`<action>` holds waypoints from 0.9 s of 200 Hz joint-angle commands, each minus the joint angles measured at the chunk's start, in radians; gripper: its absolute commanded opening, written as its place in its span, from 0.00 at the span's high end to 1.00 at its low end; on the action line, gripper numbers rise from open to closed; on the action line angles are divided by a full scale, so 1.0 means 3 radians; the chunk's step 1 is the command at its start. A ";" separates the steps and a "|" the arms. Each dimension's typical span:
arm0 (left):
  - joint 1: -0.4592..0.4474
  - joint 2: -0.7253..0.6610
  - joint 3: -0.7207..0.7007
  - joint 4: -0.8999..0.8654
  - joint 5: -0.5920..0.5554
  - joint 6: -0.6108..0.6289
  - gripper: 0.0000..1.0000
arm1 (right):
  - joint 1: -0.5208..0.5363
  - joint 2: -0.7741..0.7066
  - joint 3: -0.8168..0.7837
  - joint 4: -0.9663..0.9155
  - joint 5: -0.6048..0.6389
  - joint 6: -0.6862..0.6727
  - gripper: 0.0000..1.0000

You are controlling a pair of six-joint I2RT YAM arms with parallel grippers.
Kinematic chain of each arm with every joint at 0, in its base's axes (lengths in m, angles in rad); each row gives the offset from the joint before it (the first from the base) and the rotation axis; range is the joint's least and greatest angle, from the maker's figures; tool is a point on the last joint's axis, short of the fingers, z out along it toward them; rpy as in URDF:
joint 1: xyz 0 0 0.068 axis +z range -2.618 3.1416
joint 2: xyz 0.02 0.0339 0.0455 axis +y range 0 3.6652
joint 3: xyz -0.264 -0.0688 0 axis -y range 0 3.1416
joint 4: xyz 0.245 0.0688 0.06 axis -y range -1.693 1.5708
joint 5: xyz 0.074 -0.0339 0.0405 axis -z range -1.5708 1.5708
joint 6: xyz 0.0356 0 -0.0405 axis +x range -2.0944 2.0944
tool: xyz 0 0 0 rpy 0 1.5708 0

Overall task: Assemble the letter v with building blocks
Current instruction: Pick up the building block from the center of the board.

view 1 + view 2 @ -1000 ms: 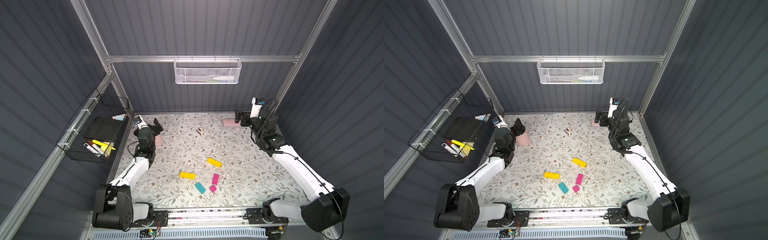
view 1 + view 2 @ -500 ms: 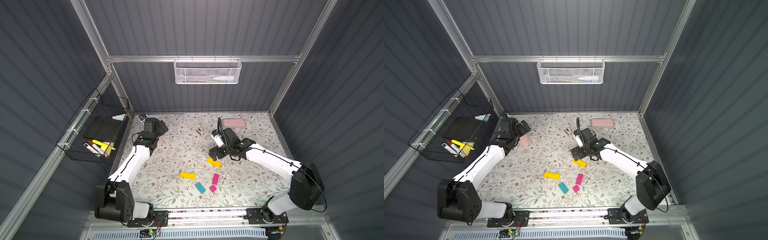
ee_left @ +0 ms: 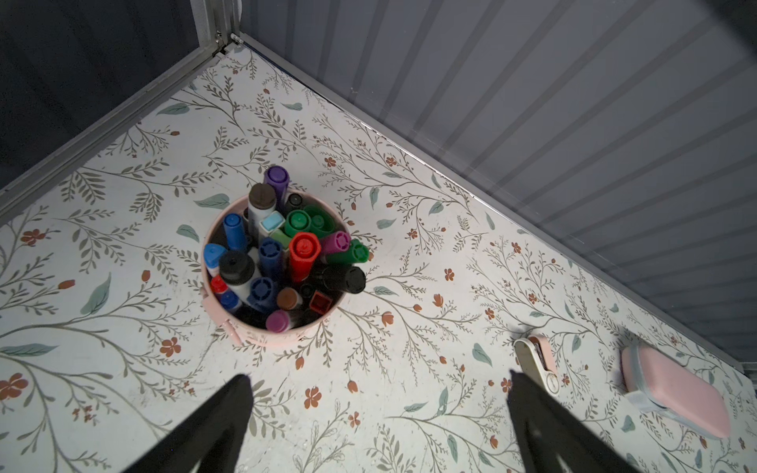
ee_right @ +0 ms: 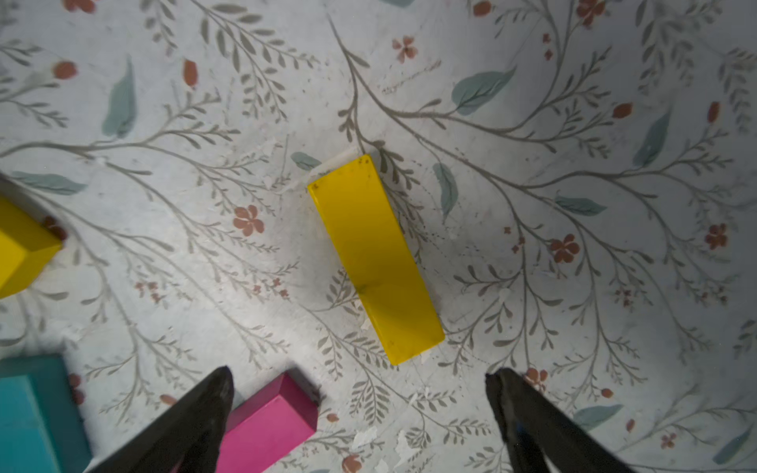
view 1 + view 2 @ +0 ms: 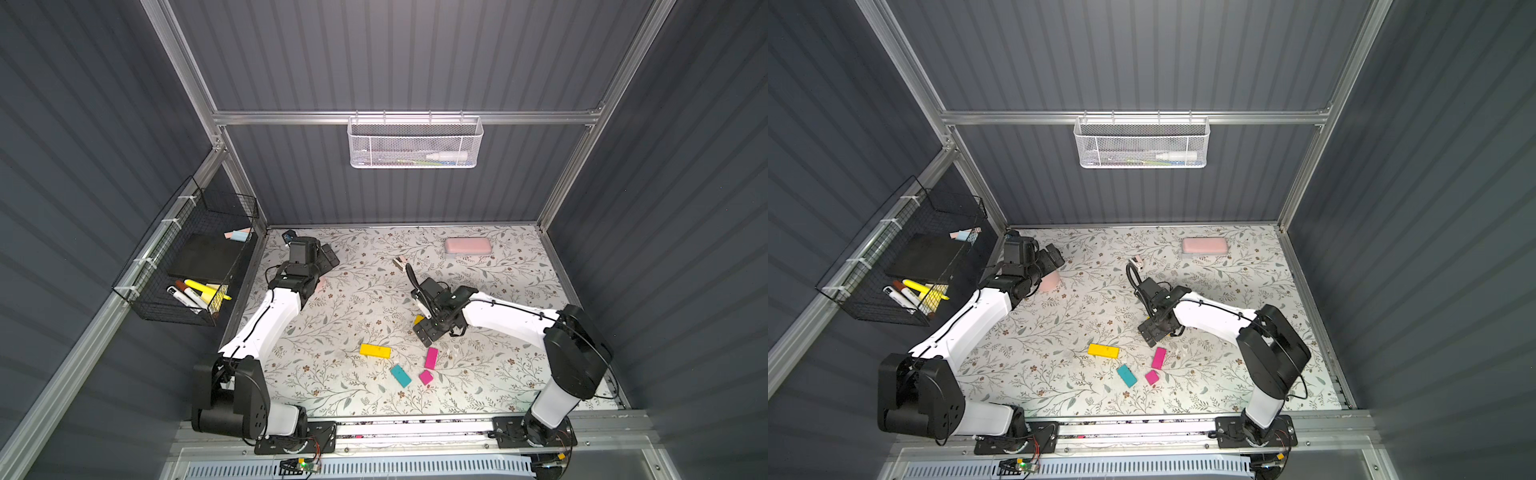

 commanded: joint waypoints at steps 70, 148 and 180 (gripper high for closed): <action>0.0008 -0.0068 -0.0030 -0.0039 0.0045 -0.0044 0.00 | -0.0083 0.0484 0.0194 0.0167 0.0198 -0.0011 0.02; 0.0008 -0.0098 -0.0017 -0.0077 -0.0022 -0.0013 0.01 | -0.0358 0.0610 0.0239 0.0169 -0.0230 0.0004 0.15; 0.0008 -0.0135 -0.0026 -0.0075 -0.0055 -0.0001 0.01 | -0.0358 0.0611 0.0199 0.0196 -0.0330 0.0012 0.27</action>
